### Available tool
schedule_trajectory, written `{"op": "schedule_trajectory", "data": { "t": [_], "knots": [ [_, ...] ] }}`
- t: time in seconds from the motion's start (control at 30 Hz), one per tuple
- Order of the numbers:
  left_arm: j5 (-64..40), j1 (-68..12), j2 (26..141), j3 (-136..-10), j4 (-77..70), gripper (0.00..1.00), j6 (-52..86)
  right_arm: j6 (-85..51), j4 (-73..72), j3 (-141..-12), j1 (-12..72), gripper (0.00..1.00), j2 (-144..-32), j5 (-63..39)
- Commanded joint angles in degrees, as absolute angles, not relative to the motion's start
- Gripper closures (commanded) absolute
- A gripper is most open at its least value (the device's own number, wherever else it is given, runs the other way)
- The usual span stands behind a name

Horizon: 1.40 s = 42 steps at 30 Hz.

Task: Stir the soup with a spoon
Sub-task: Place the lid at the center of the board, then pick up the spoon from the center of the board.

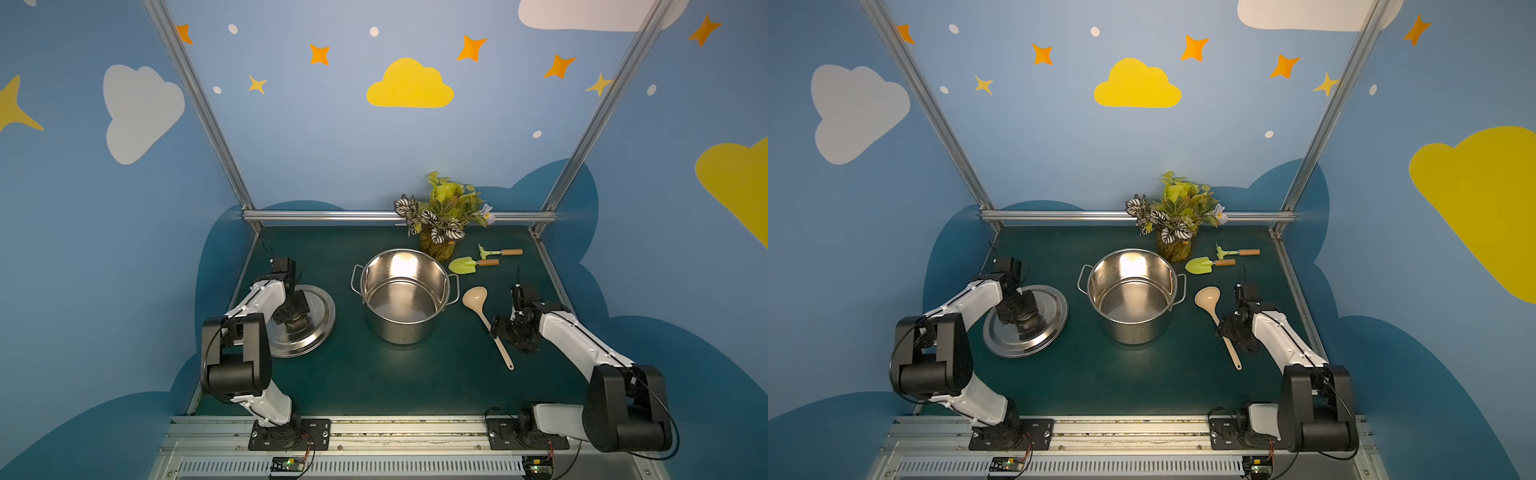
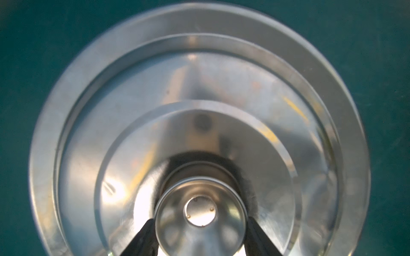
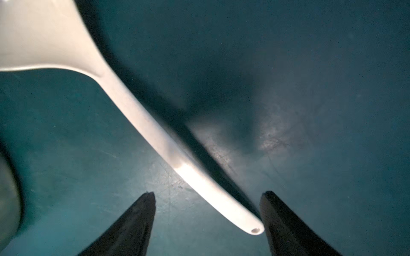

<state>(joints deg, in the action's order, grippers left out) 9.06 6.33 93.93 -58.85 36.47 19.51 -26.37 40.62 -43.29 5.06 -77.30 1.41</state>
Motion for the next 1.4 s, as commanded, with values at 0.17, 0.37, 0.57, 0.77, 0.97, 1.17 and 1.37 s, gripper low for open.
{"op": "schedule_trajectory", "data": {
  "t": [0.17, 0.37, 0.57, 0.77, 0.97, 1.17, 1.37],
  "knots": [
    [8.45, 6.45, 93.31, -59.15, 35.53, 0.30, 18.52, -23.62, 38.71, -45.74, 4.92, 0.28, -83.40, -2.21],
    [6.08, 6.50, 91.00, -59.32, 36.45, 0.19, 18.78, -22.97, 37.59, -46.36, 4.94, 0.32, -86.54, -2.89],
    [2.31, 6.49, 86.95, -58.98, 37.36, 0.18, 18.80, -22.59, 36.63, -46.57, 5.01, 0.43, -88.44, -5.14],
    [-1.73, 6.42, 81.86, -58.28, 38.51, 0.18, 18.43, -22.29, 36.21, -46.16, 6.03, 0.63, -88.64, -7.45],
    [-7.19, 6.12, 75.20, -58.04, 40.12, 0.18, 18.25, -22.47, 35.37, -45.07, 6.68, 0.90, -88.24, -9.81],
    [-9.86, 3.75, 68.53, -58.06, 42.84, 0.18, 18.34, -23.83, 34.97, -44.39, 7.40, 1.00, -85.13, -11.81],
    [-11.94, 0.04, 60.89, -59.30, 46.26, 0.19, 19.45, -25.12, 37.95, -45.80, 7.94, 1.00, -76.75, -14.92]
  ]
}}
